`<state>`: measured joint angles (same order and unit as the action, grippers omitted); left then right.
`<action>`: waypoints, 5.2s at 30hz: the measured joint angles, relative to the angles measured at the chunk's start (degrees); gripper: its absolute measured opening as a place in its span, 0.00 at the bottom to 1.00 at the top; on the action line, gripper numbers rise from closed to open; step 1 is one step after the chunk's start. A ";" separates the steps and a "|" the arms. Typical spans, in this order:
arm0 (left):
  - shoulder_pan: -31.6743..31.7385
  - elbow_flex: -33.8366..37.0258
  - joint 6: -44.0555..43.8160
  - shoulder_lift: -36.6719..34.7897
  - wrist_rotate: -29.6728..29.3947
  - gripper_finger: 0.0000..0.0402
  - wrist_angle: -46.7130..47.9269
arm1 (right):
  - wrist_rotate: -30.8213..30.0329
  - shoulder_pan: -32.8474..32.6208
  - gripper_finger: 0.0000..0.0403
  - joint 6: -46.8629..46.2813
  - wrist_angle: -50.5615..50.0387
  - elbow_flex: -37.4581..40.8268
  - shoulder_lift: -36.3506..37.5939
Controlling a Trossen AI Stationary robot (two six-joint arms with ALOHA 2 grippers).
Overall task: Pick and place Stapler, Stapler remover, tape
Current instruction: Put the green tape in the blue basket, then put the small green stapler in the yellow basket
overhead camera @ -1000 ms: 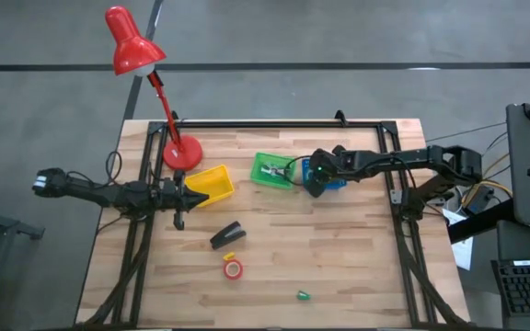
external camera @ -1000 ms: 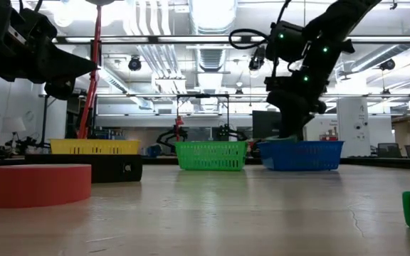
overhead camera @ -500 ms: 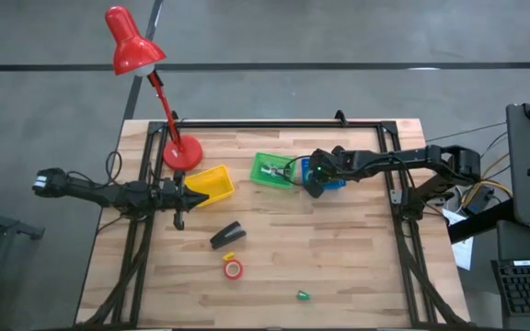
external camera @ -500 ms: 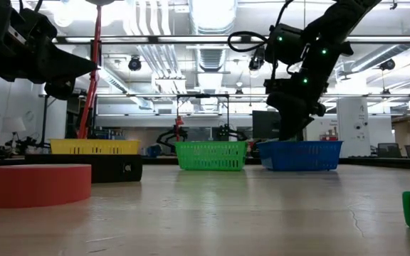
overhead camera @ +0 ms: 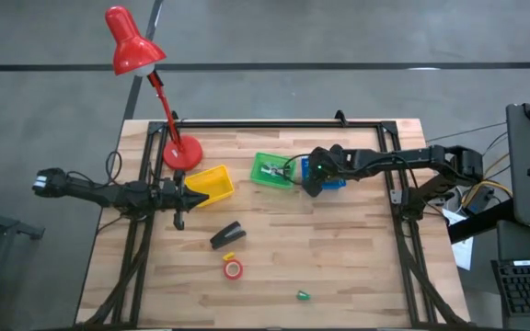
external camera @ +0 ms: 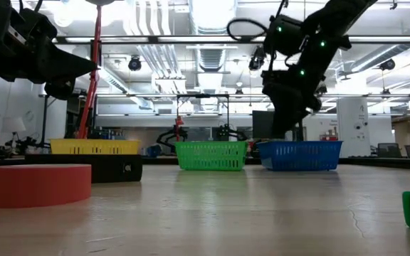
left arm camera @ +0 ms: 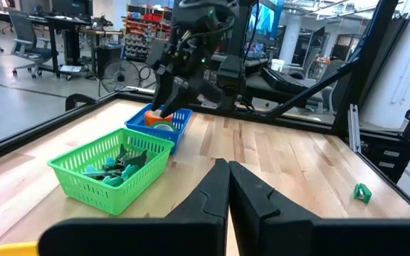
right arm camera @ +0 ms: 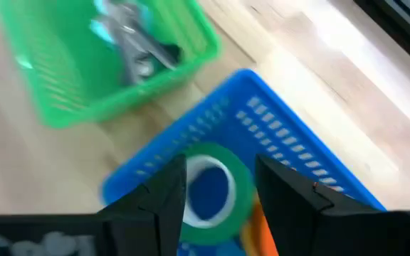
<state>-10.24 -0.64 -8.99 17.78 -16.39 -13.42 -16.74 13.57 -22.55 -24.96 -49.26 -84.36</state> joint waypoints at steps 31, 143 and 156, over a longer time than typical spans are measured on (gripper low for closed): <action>-0.01 0.00 0.00 0.41 -0.01 0.02 0.56 | 11.40 -27.29 0.30 7.16 27.89 -4.59 -9.25; -3.52 -21.40 -23.83 45.75 3.32 0.04 -26.16 | 3.29 -55.14 0.08 -17.53 16.80 0.76 -7.83; -3.37 -30.56 -14.44 48.48 3.24 0.30 -26.89 | 3.83 -59.09 0.54 -20.58 30.21 0.74 -16.24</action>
<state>-13.61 -31.20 -23.44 66.26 -13.15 -40.31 -12.91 -45.52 -43.12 5.25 -48.52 -100.60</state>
